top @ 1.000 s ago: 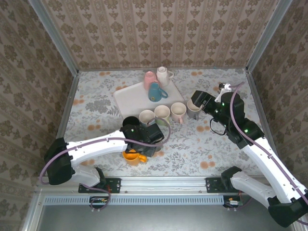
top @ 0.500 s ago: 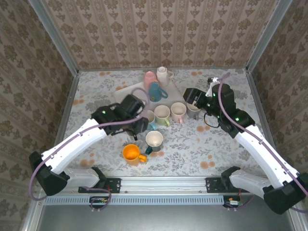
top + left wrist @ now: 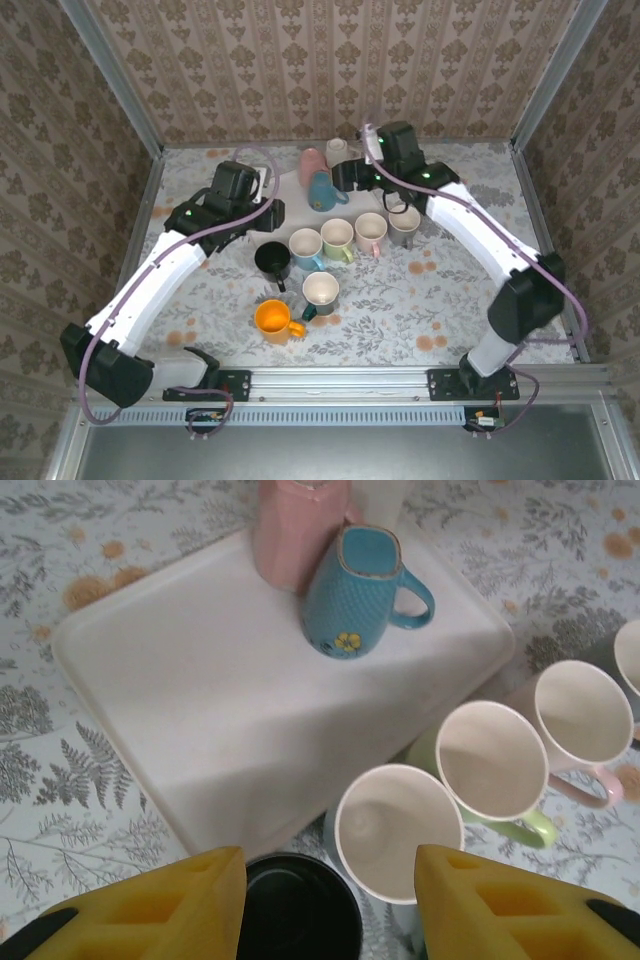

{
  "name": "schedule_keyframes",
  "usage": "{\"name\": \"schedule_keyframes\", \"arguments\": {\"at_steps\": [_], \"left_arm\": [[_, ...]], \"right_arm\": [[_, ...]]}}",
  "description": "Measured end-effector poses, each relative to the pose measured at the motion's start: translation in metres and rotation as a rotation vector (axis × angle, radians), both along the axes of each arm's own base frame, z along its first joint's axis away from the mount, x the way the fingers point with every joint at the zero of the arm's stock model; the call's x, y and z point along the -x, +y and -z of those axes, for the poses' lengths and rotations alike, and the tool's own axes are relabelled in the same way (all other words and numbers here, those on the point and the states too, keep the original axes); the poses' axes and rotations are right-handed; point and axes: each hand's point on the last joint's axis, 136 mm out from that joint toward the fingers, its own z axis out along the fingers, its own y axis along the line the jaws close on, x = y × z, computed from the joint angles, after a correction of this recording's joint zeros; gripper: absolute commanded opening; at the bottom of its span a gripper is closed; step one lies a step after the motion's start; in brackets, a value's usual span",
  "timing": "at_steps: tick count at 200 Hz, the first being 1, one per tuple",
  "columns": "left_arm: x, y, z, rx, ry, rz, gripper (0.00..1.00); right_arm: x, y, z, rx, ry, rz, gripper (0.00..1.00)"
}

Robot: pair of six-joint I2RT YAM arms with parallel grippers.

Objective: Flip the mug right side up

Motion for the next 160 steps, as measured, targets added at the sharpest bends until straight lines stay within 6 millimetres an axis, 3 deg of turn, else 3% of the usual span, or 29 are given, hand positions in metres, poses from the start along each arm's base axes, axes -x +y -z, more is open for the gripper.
{"name": "schedule_keyframes", "arguments": {"at_steps": [54,83,160], "left_arm": [[0.005,0.006,0.023,0.024,-0.031,-0.004,0.51],[0.004,0.003,0.024,0.048,-0.049,0.004,0.51],[0.003,-0.007,0.020,0.106,-0.057,0.032,0.51]], "right_arm": [[-0.055,0.034,0.086,0.238,0.074,-0.200,0.90],[-0.070,0.041,0.120,0.299,0.108,-0.254,0.96],[-0.109,0.057,0.134,0.343,0.063,-0.246,0.94]]}}
